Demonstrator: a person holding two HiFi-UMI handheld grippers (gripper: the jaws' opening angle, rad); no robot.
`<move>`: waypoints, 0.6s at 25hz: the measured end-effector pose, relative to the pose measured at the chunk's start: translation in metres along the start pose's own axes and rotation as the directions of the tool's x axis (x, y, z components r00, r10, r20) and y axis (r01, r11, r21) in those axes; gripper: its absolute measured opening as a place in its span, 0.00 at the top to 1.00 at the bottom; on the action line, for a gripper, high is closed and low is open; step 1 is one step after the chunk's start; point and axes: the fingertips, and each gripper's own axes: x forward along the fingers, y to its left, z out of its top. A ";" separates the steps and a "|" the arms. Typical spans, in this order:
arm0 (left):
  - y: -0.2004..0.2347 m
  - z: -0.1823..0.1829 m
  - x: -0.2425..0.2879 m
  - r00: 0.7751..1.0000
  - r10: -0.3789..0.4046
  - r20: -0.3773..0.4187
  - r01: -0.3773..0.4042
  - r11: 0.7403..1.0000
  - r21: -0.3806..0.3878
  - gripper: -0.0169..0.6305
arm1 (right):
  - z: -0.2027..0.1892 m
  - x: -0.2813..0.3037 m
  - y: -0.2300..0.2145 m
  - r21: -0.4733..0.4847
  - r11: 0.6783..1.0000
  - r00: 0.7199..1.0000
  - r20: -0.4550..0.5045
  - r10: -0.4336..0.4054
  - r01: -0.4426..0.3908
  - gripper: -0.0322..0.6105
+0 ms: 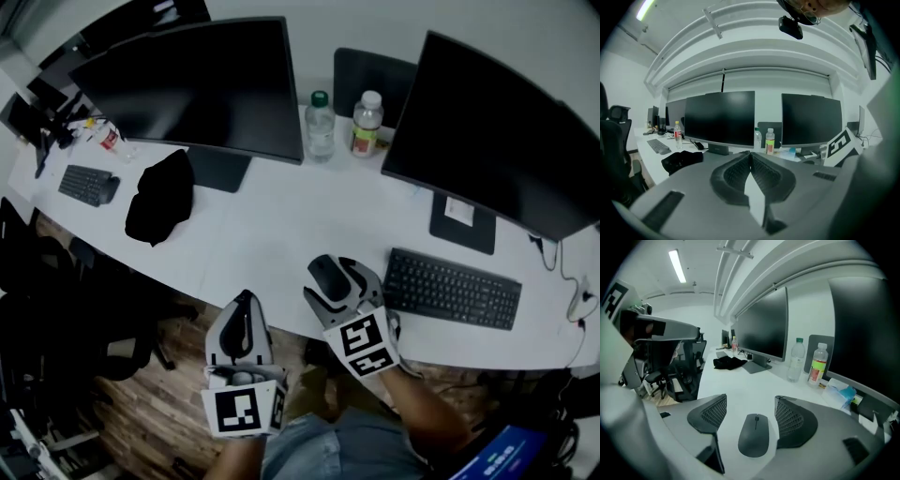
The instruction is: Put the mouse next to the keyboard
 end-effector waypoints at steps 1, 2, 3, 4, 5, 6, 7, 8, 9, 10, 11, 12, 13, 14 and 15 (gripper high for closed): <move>0.004 -0.007 0.004 1.000 -0.001 -0.015 0.001 1.000 -0.007 0.97 | -0.008 0.007 0.000 0.002 1.000 1.000 -0.021 0.001 -0.001 0.43; 0.007 -0.014 0.009 1.000 -0.002 -0.029 0.002 1.000 -0.013 0.97 | -0.016 0.013 0.000 0.009 1.000 0.999 -0.042 0.002 -0.002 0.42; 0.010 -0.021 0.012 0.999 -0.004 -0.044 0.003 1.000 -0.021 0.97 | -0.024 0.019 0.000 0.018 1.000 0.998 -0.063 0.003 -0.002 0.41; 0.012 -0.028 0.015 0.998 -0.006 -0.060 0.005 1.000 -0.030 0.97 | -0.032 0.023 -0.001 0.027 1.000 0.996 -0.085 0.001 0.001 0.40; 0.013 -0.036 0.018 0.997 -0.010 -0.077 0.007 0.999 -0.040 0.97 | -0.041 0.026 -0.002 0.035 0.999 0.994 -0.108 -0.002 0.006 0.38; 0.013 -0.044 0.020 0.995 -0.013 -0.096 0.008 0.999 -0.050 0.97 | -0.050 0.028 -0.003 0.044 0.999 0.991 -0.131 -0.004 0.010 0.37; 0.014 -0.052 0.022 0.993 -0.015 -0.114 0.009 0.998 -0.059 0.97 | -0.059 0.031 -0.004 0.051 0.999 0.988 -0.153 -0.004 0.012 0.35; 0.016 -0.059 0.025 0.991 -0.016 -0.130 0.008 0.998 -0.067 0.97 | -0.067 0.034 -0.005 0.057 0.998 0.985 -0.173 -0.002 0.012 0.34; 0.017 -0.066 0.027 0.990 -0.017 -0.143 0.006 0.997 -0.073 0.97 | -0.075 0.037 -0.006 0.063 0.998 0.982 -0.191 0.001 0.011 0.33; 0.018 -0.072 0.030 0.988 -0.018 -0.154 0.005 0.997 -0.079 0.97 | -0.081 0.040 -0.008 0.071 0.997 0.979 -0.206 0.004 0.011 0.33; 0.019 -0.077 0.033 0.986 -0.020 -0.163 0.006 0.996 -0.084 0.97 | -0.087 0.043 -0.009 0.079 0.997 0.976 -0.218 0.005 0.012 0.33; 0.019 -0.082 0.035 0.985 -0.022 -0.171 0.007 0.996 -0.089 0.97 | -0.091 0.046 -0.010 0.084 0.996 0.974 -0.227 0.004 0.015 0.33; 0.020 -0.087 0.037 0.983 -0.024 -0.180 0.007 0.996 -0.093 0.97 | -0.094 0.047 -0.011 0.083 0.996 0.972 -0.234 0.000 0.020 0.33; 0.020 -0.092 0.038 0.982 -0.025 -0.188 0.007 0.995 -0.096 0.97 | -0.095 0.048 -0.011 0.080 0.996 0.971 -0.238 -0.004 0.024 0.33; 0.021 -0.095 0.039 0.980 -0.027 -0.195 0.007 0.995 -0.100 0.97 | -0.096 0.048 -0.011 0.078 0.997 0.970 -0.241 -0.007 0.027 0.33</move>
